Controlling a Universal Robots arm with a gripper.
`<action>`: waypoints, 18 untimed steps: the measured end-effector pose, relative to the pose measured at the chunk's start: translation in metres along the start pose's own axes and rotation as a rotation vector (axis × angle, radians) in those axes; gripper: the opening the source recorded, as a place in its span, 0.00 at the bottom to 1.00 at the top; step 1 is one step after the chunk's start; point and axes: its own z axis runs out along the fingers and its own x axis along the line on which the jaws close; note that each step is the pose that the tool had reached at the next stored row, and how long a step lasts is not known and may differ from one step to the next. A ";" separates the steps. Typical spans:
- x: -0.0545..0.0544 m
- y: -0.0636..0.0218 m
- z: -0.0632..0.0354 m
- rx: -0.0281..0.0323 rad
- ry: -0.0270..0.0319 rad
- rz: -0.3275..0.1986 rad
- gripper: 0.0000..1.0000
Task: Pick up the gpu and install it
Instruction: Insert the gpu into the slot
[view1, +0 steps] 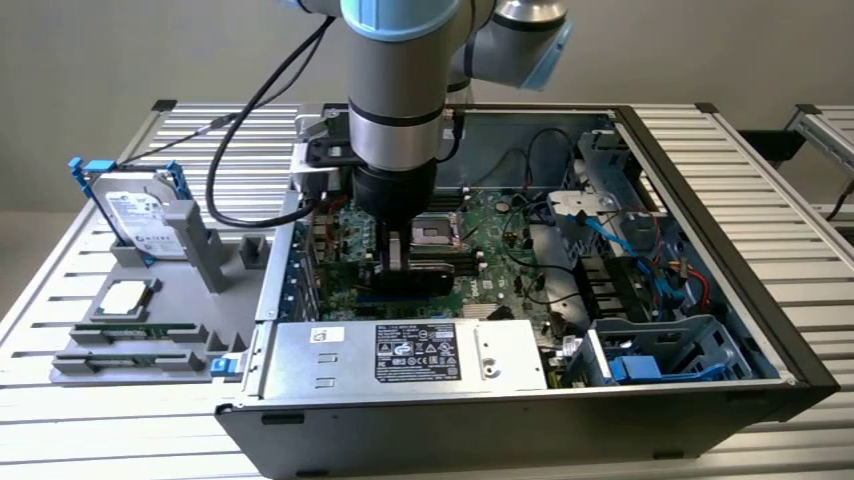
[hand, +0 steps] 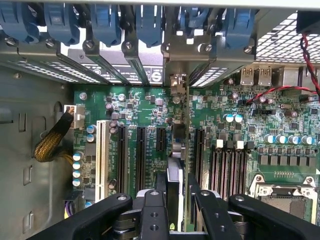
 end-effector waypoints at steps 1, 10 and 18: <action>0.000 0.0000 0.0005 0.0000 0.0017 0.000 0.27; -0.004 -0.0003 0.0043 -0.0003 0.0106 -0.001 0.27; -0.003 0.0014 0.0041 0.0045 0.0135 -0.021 0.27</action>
